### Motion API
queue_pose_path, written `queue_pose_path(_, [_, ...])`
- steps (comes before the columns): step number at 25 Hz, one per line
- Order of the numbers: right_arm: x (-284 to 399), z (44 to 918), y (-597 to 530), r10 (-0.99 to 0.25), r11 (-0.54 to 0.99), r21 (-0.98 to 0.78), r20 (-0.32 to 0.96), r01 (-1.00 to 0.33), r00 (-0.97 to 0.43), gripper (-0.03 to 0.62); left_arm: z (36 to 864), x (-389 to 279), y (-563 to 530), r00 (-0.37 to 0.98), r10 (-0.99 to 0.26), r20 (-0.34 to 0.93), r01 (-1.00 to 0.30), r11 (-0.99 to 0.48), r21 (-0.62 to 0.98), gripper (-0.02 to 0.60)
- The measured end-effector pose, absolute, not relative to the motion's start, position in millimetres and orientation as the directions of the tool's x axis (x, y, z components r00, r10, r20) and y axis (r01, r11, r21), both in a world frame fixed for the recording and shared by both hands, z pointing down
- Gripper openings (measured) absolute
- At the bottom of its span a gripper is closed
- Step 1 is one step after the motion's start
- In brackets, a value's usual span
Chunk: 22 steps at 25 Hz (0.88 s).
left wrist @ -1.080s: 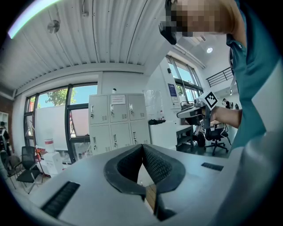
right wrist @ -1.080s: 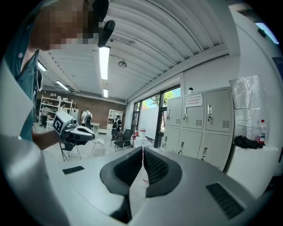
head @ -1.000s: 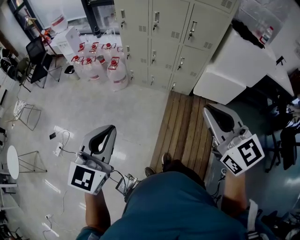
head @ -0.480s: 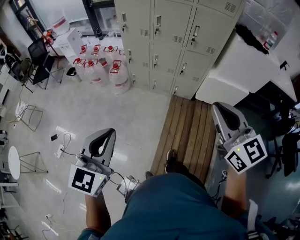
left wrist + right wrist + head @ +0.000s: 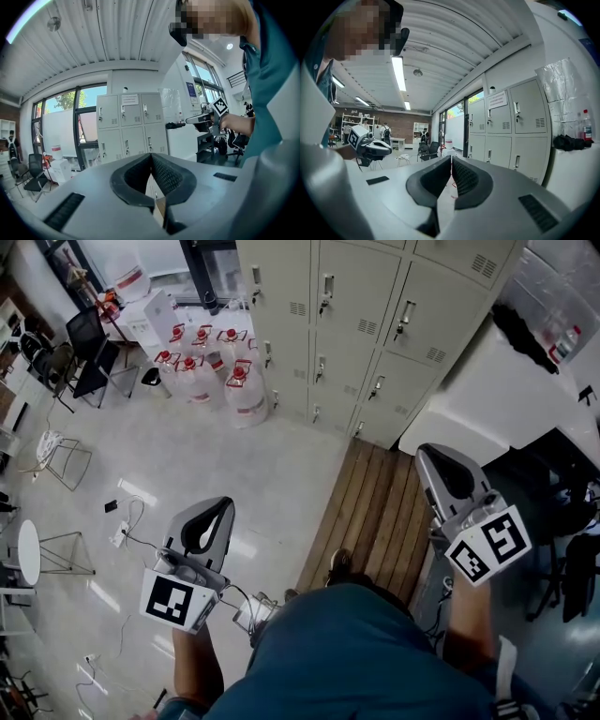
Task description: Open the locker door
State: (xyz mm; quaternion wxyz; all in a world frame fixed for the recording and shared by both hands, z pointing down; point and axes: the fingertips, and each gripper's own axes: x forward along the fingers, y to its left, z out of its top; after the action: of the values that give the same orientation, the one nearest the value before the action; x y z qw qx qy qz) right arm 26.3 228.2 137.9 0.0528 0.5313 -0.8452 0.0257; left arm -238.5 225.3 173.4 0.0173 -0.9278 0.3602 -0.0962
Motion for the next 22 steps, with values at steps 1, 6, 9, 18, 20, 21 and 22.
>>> queue_pose_path(1, [31.0,138.9,221.6,-0.892,0.441,0.012,0.118,-0.897,-0.437,0.037,174.4,-233.0,220.8,0.720,-0.674,0.164,-0.669,-0.737,-0.094,0.017])
queue_pose_path(6, [55.4,143.7,193.2,-0.879,0.464,0.006,0.127,-0.886,-0.459,0.037,177.5,-206.5,199.0,0.707,-0.687,0.166,-0.683,-0.725,-0.090,0.017])
queue_pose_path(9, [67.2,146.2,178.0,-0.869,0.481,0.001,0.129,-0.876,-0.477,0.037,180.3,-192.3,186.5,0.698,-0.695,0.173,-0.691,-0.717,-0.091,0.017])
queue_pose_path(18, [104.0,157.9,144.3,-0.835,0.538,-0.015,0.127,-0.843,-0.535,0.037,185.9,-141.6,150.9,0.669,-0.716,0.196,-0.704,-0.696,-0.138,0.017])
queue_pose_path(20, [117.9,162.5,138.1,-0.838,0.533,-0.014,0.130,-0.846,-0.530,0.037,187.6,-125.8,144.8,0.681,-0.708,0.188,-0.698,-0.705,-0.128,0.017])
queue_pose_path(21, [125.1,165.2,134.8,-0.842,0.526,-0.016,0.131,-0.850,-0.523,0.037,188.9,-118.0,141.6,0.691,-0.699,0.185,-0.690,-0.714,-0.120,0.017])
queue_pose_path(22, [131.8,168.0,131.9,-0.847,0.517,-0.022,0.133,-0.855,-0.515,0.037,190.5,-111.0,137.8,0.701,-0.689,0.186,-0.681,-0.723,-0.115,0.017])
